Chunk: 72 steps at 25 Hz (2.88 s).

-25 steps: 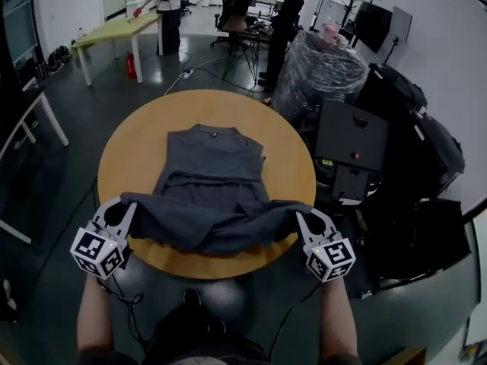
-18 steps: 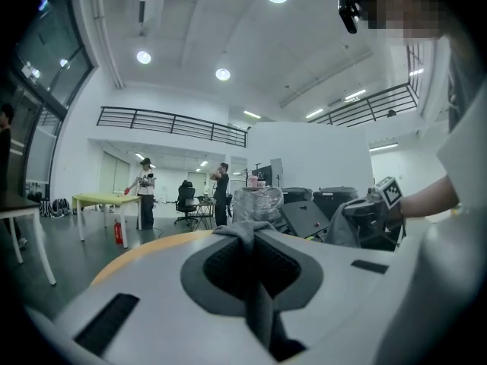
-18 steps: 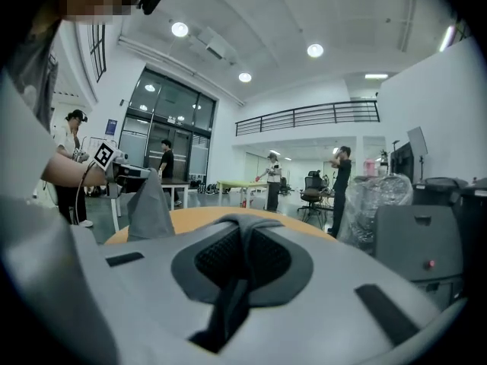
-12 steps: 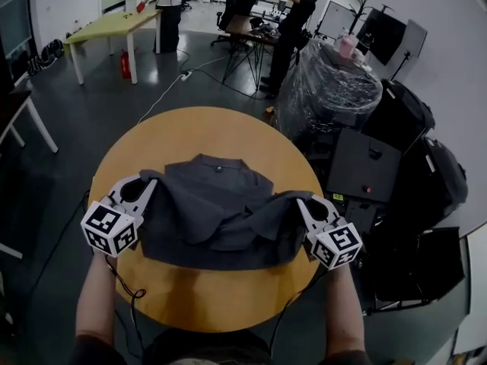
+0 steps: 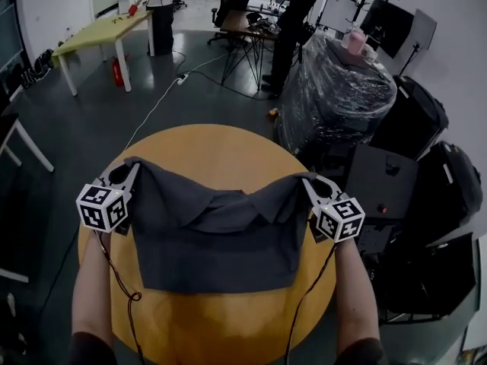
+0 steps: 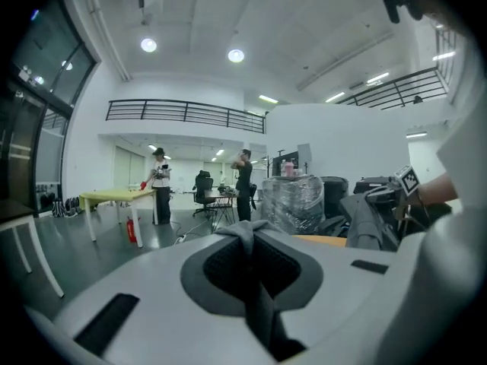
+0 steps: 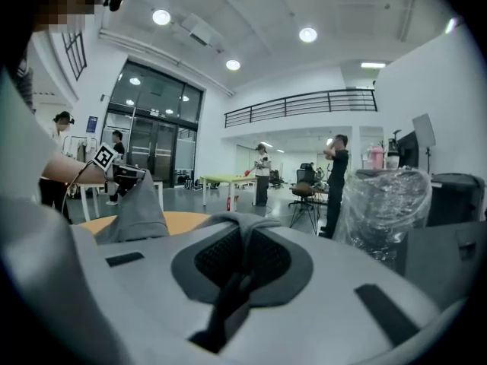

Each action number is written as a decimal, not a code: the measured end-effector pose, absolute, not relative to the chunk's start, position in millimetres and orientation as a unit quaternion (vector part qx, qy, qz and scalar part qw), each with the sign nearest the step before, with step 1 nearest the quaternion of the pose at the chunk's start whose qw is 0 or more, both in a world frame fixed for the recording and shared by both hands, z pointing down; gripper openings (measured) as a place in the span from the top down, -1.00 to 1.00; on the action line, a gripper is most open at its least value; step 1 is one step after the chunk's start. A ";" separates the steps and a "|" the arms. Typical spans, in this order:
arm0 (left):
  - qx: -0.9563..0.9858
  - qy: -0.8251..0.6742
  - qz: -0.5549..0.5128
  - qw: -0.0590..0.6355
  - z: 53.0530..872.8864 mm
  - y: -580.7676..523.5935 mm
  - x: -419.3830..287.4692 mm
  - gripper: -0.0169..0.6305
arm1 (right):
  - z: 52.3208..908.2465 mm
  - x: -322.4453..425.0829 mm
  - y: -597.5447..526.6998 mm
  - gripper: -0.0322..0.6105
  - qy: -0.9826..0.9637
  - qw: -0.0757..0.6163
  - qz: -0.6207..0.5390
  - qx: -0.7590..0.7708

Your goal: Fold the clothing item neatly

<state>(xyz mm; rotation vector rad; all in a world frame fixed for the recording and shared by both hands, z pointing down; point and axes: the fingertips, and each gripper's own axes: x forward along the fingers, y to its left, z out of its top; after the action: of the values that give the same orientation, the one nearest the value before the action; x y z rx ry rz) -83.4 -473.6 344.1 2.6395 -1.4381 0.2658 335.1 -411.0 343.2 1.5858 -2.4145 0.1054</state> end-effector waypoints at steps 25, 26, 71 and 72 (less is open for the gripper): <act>0.735 -0.563 0.345 0.154 574.0 -563.8 -146.3 0.73 | 585.8 461.1 -505.8 0.49 -0.669 0.271 0.217 0.657; 0.732 -0.560 0.356 0.152 574.3 -562.2 -148.3 0.66 | 583.7 462.8 -504.6 0.46 -0.663 0.277 0.211 0.663; 0.888 -0.456 -0.004 0.056 318.9 -98.3 32.4 0.92 | 290.9 194.5 -100.1 0.93 -0.806 -0.105 0.085 0.577; 0.888 -0.456 -0.004 0.056 318.1 -86.6 37.2 0.92 | 291.0 197.7 -88.3 0.93 -0.808 -0.102 0.081 0.575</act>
<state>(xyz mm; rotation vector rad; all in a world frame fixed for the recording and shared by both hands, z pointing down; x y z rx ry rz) 37.2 -86.6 318.1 2.6948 -1.3853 -0.0112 197.7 -88.3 291.0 1.9334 -2.7179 0.2734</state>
